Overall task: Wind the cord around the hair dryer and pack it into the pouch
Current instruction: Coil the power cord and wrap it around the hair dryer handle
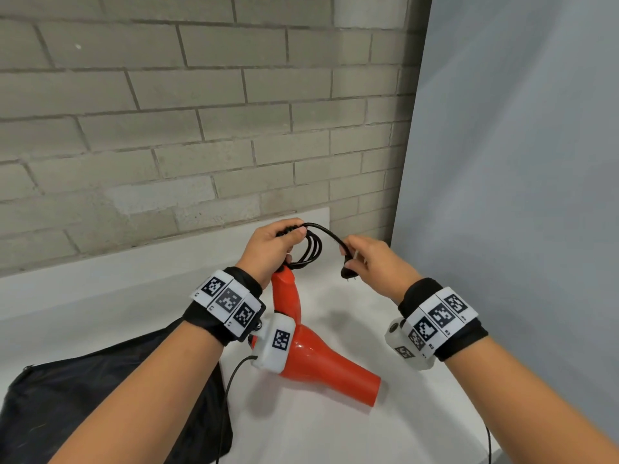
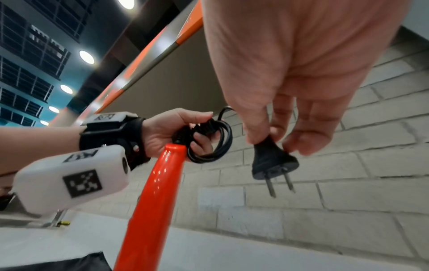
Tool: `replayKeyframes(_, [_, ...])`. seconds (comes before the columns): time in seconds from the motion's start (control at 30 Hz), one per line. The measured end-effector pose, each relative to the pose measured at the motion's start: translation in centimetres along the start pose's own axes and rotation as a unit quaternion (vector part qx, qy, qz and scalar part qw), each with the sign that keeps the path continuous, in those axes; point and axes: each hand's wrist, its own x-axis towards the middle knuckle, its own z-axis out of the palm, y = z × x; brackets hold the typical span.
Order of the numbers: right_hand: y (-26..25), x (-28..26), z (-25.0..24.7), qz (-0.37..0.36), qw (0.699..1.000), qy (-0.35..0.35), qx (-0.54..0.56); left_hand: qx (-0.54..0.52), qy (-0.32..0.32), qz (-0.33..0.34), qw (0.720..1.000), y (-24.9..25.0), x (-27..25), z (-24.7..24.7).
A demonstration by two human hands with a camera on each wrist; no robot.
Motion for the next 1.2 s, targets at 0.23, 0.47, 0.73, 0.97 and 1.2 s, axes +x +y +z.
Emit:
replayKeyframes(0.23, [-3.5,-0.2,-1.6,-0.043,0.985,0.072,0.148,0.008,0.005,0.008,1.0,-0.1,-0.1,-0.1])
replayKeyframes(0.47, [-4.5,0.4,1.0,-0.042,0.968,0.156,0.194,-0.015,0.001,0.005,1.0,-0.4,0.0,-0.1])
replayKeyframes(0.73, [-4.6,0.7,3.6,-0.019,0.972,0.199,0.127,-0.008,-0.029,0.004,1.0,-0.2,-0.1,0.5])
replayKeyframes(0.97, [-3.4,2.2,3.8,-0.026,0.978,0.169,0.12,0.011,-0.108,0.026,0.994,0.0,-1.1,0.5])
replayKeyframes(1.2, [-2.4,2.0,2.7,-0.055,0.995,0.014,0.087,-0.007,-0.113,0.044,0.993,0.0,-0.7,0.3])
